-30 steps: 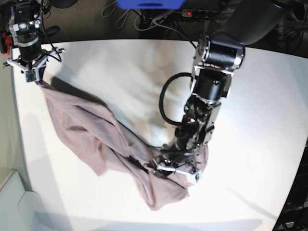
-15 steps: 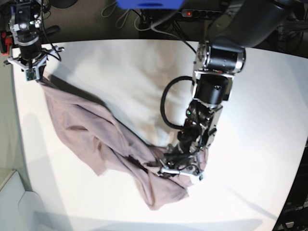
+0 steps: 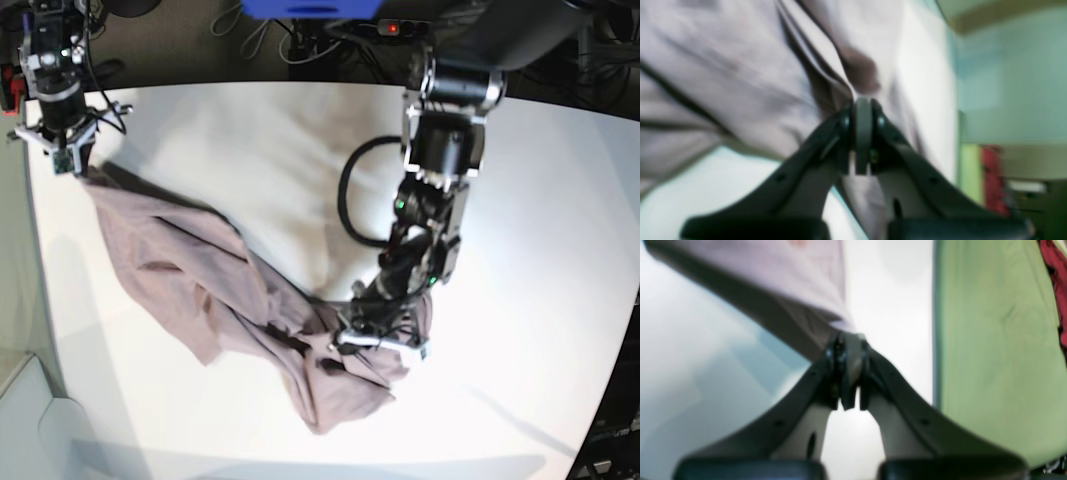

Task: Layout the t-shirt on the table in an organized manner, then fold the t-shirt properly
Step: 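Fling the shirt flat across the table with both grippers and release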

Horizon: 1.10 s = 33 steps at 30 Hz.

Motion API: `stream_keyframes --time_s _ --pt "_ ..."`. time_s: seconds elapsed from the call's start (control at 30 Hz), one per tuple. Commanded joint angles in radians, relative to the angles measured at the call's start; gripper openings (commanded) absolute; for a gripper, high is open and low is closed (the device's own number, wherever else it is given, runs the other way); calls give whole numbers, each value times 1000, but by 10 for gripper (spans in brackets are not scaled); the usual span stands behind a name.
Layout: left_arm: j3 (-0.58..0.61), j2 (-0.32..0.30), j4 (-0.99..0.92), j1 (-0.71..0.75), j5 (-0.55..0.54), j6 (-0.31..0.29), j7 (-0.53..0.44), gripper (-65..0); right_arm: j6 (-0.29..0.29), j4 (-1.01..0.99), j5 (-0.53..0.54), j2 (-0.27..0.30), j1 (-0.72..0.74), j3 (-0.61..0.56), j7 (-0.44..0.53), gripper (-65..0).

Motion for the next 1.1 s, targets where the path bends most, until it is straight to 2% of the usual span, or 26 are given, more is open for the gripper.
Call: stream_keyframes --time_s 0.0,0.17,0.27,0.5,0.6,0.73,1.07 --pt "-29 -26 85 -4 -52 -7 -3 -649 -7 11 -1 14 5 10 24 -650" --pt "-167 -86 339 168 -218 -7 168 -649 -9 11 -1 14 34 10 28 -650" --pt "-246 -135 451 260 -336 -7 224 -649 -9 11 -1 14 44 10 30 -650" --pt "-398 -295 530 445 -584 -15 243 -649 -9 10 -1 14 83 10 30 -650" --pt "-454 -332 531 519 -666 -16 243 -649 -9 10 -1 14 83 10 30 -650" --pt "-504 -361 531 642 -685 -18 244 -649 -9 10 -1 14 78 10 30 -650" --pt "-552 -356 521 895 -685 -18 244 -646 -9 11 0 14 6 5 31 -650"
